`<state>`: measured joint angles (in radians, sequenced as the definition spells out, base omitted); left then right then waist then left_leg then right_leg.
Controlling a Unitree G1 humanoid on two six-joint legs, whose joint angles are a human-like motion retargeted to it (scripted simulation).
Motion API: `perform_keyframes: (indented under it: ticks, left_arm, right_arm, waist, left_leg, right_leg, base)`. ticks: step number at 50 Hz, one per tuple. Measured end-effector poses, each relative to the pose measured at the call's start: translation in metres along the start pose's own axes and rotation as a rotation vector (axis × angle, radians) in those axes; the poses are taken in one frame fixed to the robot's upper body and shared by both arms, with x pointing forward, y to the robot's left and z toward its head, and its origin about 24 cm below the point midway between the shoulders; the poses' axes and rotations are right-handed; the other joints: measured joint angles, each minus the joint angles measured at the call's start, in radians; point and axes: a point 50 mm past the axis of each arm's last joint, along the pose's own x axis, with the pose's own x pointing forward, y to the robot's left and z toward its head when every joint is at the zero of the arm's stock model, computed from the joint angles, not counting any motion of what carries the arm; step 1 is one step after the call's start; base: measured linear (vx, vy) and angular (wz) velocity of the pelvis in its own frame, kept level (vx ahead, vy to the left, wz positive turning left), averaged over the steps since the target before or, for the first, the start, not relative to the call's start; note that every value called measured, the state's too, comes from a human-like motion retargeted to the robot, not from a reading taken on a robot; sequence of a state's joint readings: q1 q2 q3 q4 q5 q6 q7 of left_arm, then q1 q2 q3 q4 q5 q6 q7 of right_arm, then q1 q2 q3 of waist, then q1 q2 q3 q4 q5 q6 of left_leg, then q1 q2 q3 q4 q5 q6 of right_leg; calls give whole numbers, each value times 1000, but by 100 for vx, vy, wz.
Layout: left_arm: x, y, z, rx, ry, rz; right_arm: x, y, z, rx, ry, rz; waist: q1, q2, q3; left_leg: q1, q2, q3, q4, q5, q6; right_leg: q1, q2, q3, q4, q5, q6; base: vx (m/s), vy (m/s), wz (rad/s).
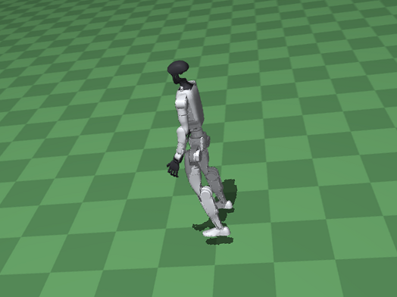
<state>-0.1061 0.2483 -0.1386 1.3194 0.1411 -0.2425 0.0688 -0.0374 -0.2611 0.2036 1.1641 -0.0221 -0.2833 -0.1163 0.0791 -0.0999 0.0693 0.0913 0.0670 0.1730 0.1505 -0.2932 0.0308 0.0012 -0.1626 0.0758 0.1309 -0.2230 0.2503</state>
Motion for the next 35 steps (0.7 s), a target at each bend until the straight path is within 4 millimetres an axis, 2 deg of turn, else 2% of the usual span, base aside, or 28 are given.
perform_keyframes:
  ticks: [3,5,8,10,12,15,18,21,23,28,35]
  left_arm:
    - [-18,-26,-51,-5,236,-179]
    - [-32,-40,-76,1,348,-302]
    - [-48,-57,-98,7,417,-420]
    - [-54,-64,-104,-3,417,-452]
    - [-54,-66,-103,-32,391,-439]
    - [-48,-64,-94,-112,328,-365]
    - [-43,-61,-82,-186,245,-284]
    - [-37,-57,-72,-239,186,-222]
    - [-35,-55,-67,-260,151,-197]
    - [-25,-43,-50,-307,99,-164]
    - [-11,-19,-23,-320,16,-97]
  right_arm:
    - [-6,13,-29,-32,192,104]
    - [-12,18,-44,-58,304,171]
    - [-18,19,-56,-66,397,221]
    - [-18,17,-57,-49,414,222]
    - [-15,14,-52,-17,394,194]
    - [-6,6,-36,42,321,122]
    - [2,0,-18,92,216,51]
    - [9,-3,-2,131,138,3]
    - [11,-3,7,131,101,-12]
    - [22,2,35,55,62,5]
    - [33,19,86,-15,-77,63]
  waist:
    - [24,-15,13]
    - [40,-26,16]
    - [65,-39,18]
    - [86,-44,24]
    - [112,-41,35]
    - [156,-21,65]
    - [193,7,77]
    - [216,30,89]
    - [228,31,92]
    - [252,20,114]
    - [279,-4,143]
  left_leg:
    - [-54,1,10,173,-6,14]
    - [-121,2,23,320,-13,17]
    - [-200,3,78,448,-38,25]
    - [-219,1,131,436,-63,28]
    - [-214,-6,176,338,-66,27]
    - [-181,-18,204,108,-3,22]
    - [-175,-5,184,-89,80,10]
    - [-188,18,151,-218,134,-1]
    - [-219,29,148,-237,129,-7]
    - [-284,54,219,-238,85,-66]
    - [-276,71,240,-238,38,-52]
  right_leg:
    - [25,-9,33,2,0,-14]
    - [31,-17,50,10,-2,-22]
    - [36,-32,66,27,-6,-24]
    - [44,-40,73,38,-9,-19]
    - [61,-42,77,35,-10,-19]
    - [114,-31,75,2,-12,-31]
    - [129,-7,84,32,-33,-11]
    - [192,9,78,-14,-39,-21]
    - [220,4,78,-28,-44,-16]
    - [261,-12,76,-35,-63,-13]
    - [284,-29,103,-37,-76,-21]
  base:
    - [12,-20,-51]
    - [12,-17,-37]
    - [14,-11,-23]
    - [16,-6,-18]
    - [17,-3,-17]
    - [18,0,-19]
    - [19,3,-20]
    - [21,5,-9]
    - [21,6,-9]
    - [22,9,-12]
    - [26,15,-29]
